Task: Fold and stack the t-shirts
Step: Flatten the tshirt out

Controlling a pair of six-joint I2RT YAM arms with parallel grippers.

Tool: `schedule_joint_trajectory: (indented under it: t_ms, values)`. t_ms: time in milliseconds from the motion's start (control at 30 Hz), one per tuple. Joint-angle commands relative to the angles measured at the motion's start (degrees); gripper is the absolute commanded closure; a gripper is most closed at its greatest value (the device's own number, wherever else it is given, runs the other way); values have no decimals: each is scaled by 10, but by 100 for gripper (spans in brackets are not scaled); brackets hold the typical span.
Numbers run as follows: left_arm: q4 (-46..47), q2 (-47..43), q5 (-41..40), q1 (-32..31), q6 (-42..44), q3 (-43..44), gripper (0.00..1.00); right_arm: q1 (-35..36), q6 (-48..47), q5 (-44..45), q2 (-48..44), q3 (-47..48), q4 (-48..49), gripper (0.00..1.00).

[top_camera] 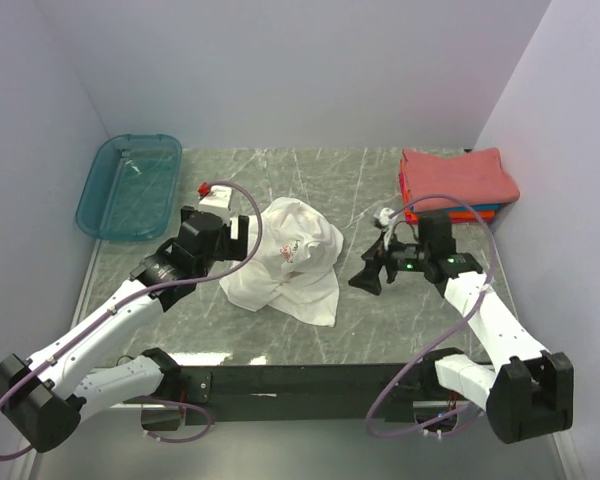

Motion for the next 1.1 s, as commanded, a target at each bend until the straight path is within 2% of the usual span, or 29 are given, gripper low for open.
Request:
schedule_joint_trajectory:
  t_ms: [0,233,467,733,1067]
  values:
    - [23,-27,-48,1,7,-8,5,62,-33,42,18,-3,28,4]
    - [34,-56,-58,6,7,-16,5,207,-130,162,72,-8,8,7]
    - [32,-58,-57,10,6,-16,5,327,-188,285,108,-17,7,8]
    - [34,-68,-58,13,4,-20,5,387,-193,356,180,-1,17,15]
    - [34,-72,-55,13,3,-21,6,422,-197,380,218,4,11,28]
